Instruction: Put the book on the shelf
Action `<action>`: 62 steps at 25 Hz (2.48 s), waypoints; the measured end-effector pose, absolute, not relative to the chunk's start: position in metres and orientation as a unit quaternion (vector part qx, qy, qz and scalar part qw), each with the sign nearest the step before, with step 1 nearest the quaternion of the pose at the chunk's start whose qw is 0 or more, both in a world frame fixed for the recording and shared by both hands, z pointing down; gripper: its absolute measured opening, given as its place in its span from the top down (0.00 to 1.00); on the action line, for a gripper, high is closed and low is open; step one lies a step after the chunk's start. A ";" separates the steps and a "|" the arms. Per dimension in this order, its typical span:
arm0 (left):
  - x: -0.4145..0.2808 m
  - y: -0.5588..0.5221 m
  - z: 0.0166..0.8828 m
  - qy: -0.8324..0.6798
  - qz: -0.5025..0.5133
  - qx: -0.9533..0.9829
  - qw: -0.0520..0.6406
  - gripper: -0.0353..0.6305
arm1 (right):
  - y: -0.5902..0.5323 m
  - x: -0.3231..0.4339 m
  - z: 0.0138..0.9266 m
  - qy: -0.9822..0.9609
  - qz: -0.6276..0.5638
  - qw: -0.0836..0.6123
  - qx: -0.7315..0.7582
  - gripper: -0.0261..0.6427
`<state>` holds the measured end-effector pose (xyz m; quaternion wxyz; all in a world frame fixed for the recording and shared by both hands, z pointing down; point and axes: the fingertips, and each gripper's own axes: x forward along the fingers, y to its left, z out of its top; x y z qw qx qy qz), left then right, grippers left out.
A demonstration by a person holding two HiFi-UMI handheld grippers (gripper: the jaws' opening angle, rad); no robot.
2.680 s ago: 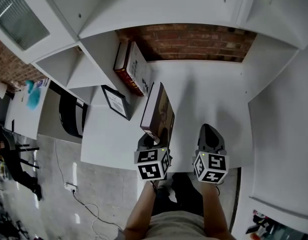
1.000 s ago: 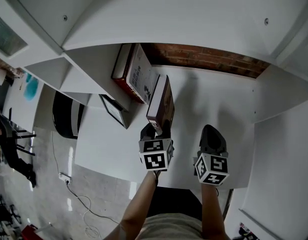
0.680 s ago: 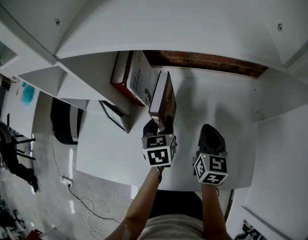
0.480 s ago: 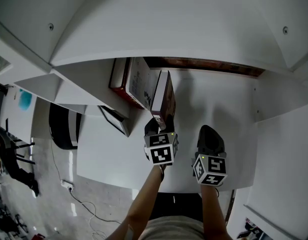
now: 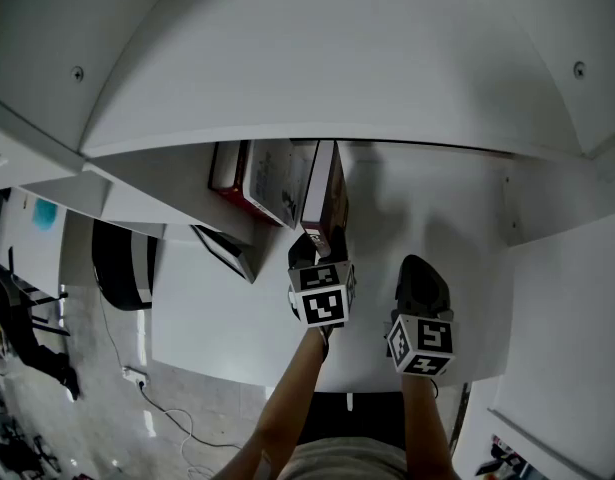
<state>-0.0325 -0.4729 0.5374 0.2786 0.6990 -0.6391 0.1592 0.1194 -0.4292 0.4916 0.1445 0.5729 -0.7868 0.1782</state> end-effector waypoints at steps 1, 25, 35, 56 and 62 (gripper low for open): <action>-0.032 -0.475 0.538 -0.641 0.159 0.698 0.278 0.73 | -0.431 0.120 0.492 -0.788 0.179 0.146 0.571 0.94; -0.016 -0.492 0.564 -0.659 0.177 0.687 0.250 0.73 | -0.452 0.119 0.497 -0.802 0.180 0.151 0.549 0.94; -0.017 -0.509 0.564 -0.670 0.172 0.677 0.251 0.73 | -0.456 0.124 0.501 -0.801 0.183 0.154 0.549 0.94; -0.008 -0.518 0.549 -0.668 0.148 0.692 0.230 0.71 | -0.455 0.125 0.504 -0.802 0.198 0.146 0.544 0.94; -0.006 -0.503 0.549 -0.667 0.159 0.693 0.224 0.71 | -0.447 0.118 0.504 -0.809 0.200 0.147 0.533 0.94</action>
